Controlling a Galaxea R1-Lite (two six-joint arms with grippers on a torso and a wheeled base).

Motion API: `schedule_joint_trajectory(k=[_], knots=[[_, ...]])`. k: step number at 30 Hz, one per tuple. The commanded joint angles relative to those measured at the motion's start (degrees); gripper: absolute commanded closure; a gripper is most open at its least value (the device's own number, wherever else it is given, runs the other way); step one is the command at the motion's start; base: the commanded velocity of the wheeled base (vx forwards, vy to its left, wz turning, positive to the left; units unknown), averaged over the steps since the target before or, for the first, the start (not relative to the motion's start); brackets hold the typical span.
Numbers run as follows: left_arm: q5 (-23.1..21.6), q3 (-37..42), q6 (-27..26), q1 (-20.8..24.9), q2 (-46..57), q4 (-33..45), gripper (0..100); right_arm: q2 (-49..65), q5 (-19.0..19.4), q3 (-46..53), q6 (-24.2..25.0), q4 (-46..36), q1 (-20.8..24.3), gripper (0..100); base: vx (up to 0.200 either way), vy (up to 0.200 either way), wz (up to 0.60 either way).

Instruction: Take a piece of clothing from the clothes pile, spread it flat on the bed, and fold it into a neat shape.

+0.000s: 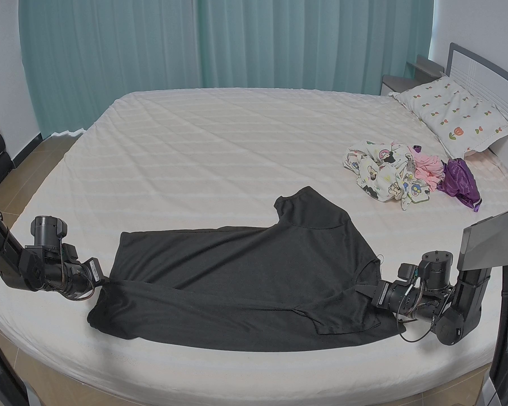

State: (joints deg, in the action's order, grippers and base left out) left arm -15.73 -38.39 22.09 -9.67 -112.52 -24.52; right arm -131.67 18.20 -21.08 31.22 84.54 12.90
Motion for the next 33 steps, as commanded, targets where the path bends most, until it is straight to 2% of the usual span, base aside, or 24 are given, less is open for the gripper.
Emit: schedule_joint_trajectory(k=[1,10,21,28,29,30,31,33], knots=[[-0.01,-0.11,0.06,0.0,-0.07,-0.01,100,-0.17,-0.01,-0.02,-0.02,0.1,-0.68,100,0.0,0.0,0.0],[0.08,0.24,0.41,-0.09,-0.24,-0.01,100,-0.52,-0.27,-0.9,0.33,5.02,-2.44,100,0.0,0.0,0.0],[0.08,0.33,0.5,-1.23,-0.33,0.08,100,-1.22,-0.36,-3.36,0.33,4.49,-2.0,100,0.0,0.0,0.0],[0.08,0.24,2.43,-1.06,-1.3,0.08,100,-3.68,-0.45,-5.03,0.24,4.23,-1.65,100,0.0,0.0,0.0],[0.08,0.24,2.52,-0.97,-1.74,0.08,0,-3.77,-0.45,-5.2,0.24,4.05,-1.56,100,0.0,0.0,0.0],[0.08,0.24,2.52,-0.97,-1.91,0.08,0,-3.77,-0.45,-5.29,0.24,3.96,-1.56,100,0.0,0.0,0.0],[0.08,0.24,2.52,-0.97,-2.27,0.08,0,-4.03,-0.45,-5.47,0.24,3.96,-1.47,0,0.0,0.0,0.0],[0.08,0.24,2.52,-0.97,-2.53,0.08,0,-3.94,-0.45,-5.38,0.24,3.96,-1.56,0,0.0,0.0,0.0]])
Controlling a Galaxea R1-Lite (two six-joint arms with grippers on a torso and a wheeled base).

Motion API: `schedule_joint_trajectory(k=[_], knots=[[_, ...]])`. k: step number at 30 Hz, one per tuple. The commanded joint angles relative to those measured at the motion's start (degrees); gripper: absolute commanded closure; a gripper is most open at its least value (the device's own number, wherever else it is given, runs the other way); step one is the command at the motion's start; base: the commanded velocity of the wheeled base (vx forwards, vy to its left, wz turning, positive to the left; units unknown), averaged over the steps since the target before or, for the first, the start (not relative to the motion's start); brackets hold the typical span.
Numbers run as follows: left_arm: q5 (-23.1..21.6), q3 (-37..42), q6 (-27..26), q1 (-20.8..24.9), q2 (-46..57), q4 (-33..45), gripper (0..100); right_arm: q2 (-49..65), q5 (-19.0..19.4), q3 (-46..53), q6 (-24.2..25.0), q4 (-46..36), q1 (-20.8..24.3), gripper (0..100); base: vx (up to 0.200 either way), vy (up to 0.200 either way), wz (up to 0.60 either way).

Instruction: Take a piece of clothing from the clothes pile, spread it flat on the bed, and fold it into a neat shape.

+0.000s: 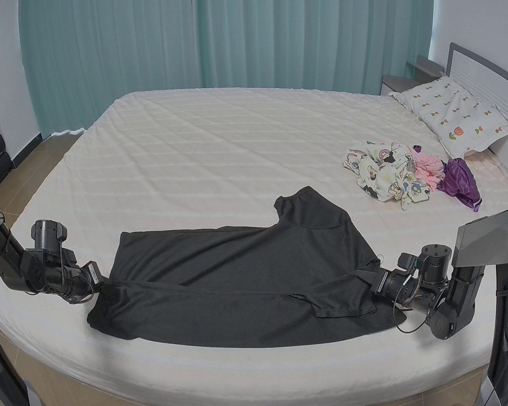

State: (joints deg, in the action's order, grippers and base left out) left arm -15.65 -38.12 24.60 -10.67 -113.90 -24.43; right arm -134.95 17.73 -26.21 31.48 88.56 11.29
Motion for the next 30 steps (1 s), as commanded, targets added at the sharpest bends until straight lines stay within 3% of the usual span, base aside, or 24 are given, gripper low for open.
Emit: schedule_joint_trajectory(k=[1,15,19,21,22,23,30], knots=[[0.01,-0.02,0.1,0.03,-1.06,0.0,0,-0.58,0.03,-0.25,-0.01,0.03,0.05,0,0.0,0.0,0.0],[-0.17,-0.02,5.99,-2.34,8.34,0.61,0,7.33,0.29,2.48,0.69,0.03,-6.45,0,0.0,0.0,0.0],[-0.26,-0.11,9.24,-2.43,9.75,0.7,0,8.39,0.47,3.09,0.96,0.12,-6.72,0,0.0,0.0,0.0],[-0.26,-0.11,9.24,-2.43,9.75,0.7,0,8.39,0.47,3.09,0.96,0.12,-6.72,0,0.2,0.0,0.0],[-0.26,-0.11,9.41,-2.43,9.57,0.7,0,9.62,0.29,3.18,4.38,0.03,-6.1,0,0.2,0.0,0.0],[-0.26,-0.2,9.33,-2.43,9.48,0.61,0,9.88,0.2,3.27,4.73,-0.06,-5.93,0,0.2,0.0,0.0],[-0.34,-3.1,9.33,-2.25,8.34,0.26,0,9.27,0.2,3.45,4.82,-0.06,-5.58,0,0.057,0.0,0.0]])
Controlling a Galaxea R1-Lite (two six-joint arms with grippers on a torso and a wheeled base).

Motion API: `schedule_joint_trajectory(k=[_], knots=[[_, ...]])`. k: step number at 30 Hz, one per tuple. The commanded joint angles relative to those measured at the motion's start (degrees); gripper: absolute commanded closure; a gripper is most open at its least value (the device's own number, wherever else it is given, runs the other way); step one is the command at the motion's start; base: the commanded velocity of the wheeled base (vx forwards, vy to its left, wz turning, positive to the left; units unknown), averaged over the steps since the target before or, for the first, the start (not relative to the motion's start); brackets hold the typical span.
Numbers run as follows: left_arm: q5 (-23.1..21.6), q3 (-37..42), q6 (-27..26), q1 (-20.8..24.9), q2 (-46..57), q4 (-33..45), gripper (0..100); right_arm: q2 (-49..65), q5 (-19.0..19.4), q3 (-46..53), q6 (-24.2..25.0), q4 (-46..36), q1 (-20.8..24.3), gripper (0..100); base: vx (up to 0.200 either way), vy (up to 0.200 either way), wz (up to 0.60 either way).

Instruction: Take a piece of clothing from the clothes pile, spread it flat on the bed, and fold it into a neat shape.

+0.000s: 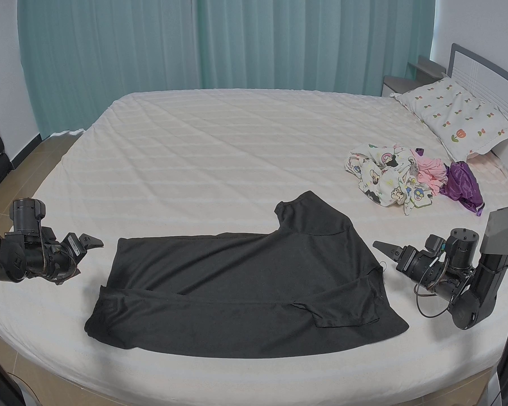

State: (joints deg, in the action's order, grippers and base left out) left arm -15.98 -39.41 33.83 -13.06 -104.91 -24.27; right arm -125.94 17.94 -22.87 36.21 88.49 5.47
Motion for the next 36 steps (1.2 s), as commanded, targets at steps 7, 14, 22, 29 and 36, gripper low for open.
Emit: schedule_joint_trajectory(k=[7,14,22,29,36], knots=[[-0.28,-7.35,0.1,1.54,-5.74,0.54,0,-0.09,0.07,0.11,0.0,0.01,0.33,0,0.0,0.0,0.0],[-0.28,-12.18,-0.43,4.97,-11.54,0.45,0,-0.27,0.07,0.19,0.09,-0.07,0.33,0,0.0,0.0,0.0],[-0.01,-18.51,-2.63,6.38,-16.99,0.45,0,-0.71,0.07,0.28,0.0,-0.07,0.33,0,0.0,0.0,0.0],[0.07,-20.62,-4.39,7.78,-19.89,0.45,0,-0.71,0.07,0.02,0.0,-0.34,0.42,0,0.0,0.0,0.0],[0.51,-22.46,-4.56,7.78,-21.65,0.54,0,-0.97,0.07,-0.6,-0.08,-0.95,0.42,0,0.0,0.0,0.0]])
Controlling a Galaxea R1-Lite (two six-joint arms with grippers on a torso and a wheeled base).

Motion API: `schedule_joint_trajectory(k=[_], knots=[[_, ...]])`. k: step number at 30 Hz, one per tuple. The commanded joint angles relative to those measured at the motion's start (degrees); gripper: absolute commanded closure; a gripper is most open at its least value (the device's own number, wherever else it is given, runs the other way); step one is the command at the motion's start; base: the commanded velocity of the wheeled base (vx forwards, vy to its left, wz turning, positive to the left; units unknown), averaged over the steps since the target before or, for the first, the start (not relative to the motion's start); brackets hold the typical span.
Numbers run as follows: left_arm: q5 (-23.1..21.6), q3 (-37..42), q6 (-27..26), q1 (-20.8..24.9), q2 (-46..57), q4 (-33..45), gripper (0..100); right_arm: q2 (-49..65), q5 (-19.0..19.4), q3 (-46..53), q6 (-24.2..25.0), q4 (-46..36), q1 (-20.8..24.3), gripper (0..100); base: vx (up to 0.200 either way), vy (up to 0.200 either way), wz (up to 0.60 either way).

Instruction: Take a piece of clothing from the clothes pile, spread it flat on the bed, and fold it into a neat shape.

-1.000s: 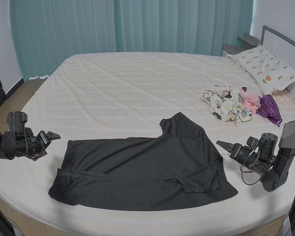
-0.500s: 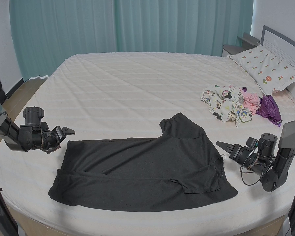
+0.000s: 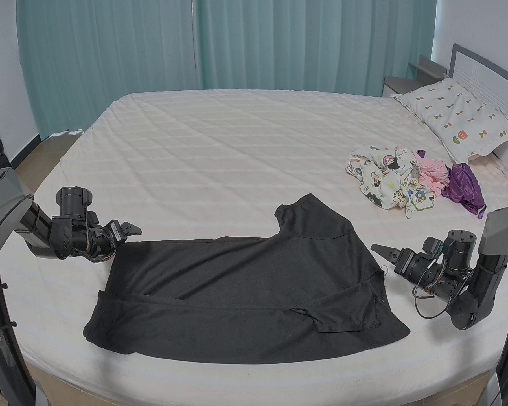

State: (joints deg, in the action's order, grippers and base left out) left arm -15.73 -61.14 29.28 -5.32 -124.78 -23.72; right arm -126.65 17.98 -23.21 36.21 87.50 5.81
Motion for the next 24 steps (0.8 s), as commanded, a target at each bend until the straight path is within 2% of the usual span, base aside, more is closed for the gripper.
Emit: schedule_joint_trajectory(k=[1,2,6,16,24], knots=[[0.78,-1.09,-0.01,-0.05,-2.22,-0.01,0,-0.27,0.04,-0.34,-0.08,0.03,0.07,0,0.0,0.0,0.0],[1.49,-1.44,-0.1,-0.05,-2.75,-0.01,100,-0.27,0.12,-0.43,-0.08,-0.05,0.07,0,0.0,0.0,0.0],[2.37,-1.79,-0.28,-0.22,-3.36,-0.01,100,-0.27,0.21,-1.84,-0.08,-1.11,0.6,0,0.0,0.0,0.0],[4.21,-1.62,-0.01,-0.22,-2.57,-0.36,100,0.09,0.12,-13.97,-0.08,-14.03,2.71,0,0.0,0.0,0.0],[5.44,0.05,0.6,-0.13,1.82,0.87,100,-2.64,-0.32,-32.69,-0.43,-32.57,3.33,0,0.0,0.0,0.0]])
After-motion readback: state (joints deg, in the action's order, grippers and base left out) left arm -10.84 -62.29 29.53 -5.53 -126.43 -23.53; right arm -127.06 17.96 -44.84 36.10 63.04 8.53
